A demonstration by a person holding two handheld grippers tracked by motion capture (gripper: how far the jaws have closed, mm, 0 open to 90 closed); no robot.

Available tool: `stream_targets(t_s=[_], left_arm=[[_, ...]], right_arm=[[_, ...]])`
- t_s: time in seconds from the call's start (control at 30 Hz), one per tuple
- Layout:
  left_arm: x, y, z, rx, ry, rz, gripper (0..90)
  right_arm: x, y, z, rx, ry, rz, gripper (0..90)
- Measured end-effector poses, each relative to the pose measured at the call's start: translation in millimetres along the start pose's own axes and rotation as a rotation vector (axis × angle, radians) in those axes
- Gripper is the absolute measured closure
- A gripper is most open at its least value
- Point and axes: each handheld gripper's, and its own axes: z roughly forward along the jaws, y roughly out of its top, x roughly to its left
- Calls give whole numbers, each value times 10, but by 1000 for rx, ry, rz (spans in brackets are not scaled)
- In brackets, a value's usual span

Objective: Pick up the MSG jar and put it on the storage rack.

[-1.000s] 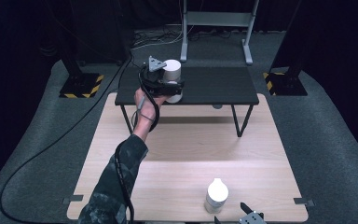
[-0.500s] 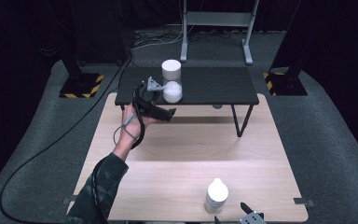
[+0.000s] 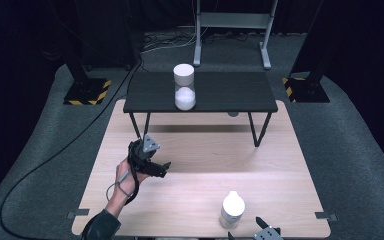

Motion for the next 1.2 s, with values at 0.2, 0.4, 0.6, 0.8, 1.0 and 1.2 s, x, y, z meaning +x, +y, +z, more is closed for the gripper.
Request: stream_targets(t_s=[0.2, 0.4, 0.6, 0.8, 1.0, 1.2], left_arm=[[-12, -472, 113, 37, 6, -89, 0], [-76, -722, 163, 36, 20, -139, 0], [-115, -817, 234, 51, 18, -154, 1], [-111, -887, 277, 42, 4, -185, 1], [-104, -900, 286, 34, 1, -182, 0], [-104, -901, 286, 34, 0, -181, 0]], right_arm=[[10, 5, 11, 5, -1, -4, 0], [29, 11, 31, 12, 3, -7, 0], [42, 10, 31, 9, 2, -10, 0], [38, 10, 26, 9, -2, -8, 0], [40, 9, 27, 10, -7, -8, 0], [43, 14, 27, 12, -10, -7, 0]])
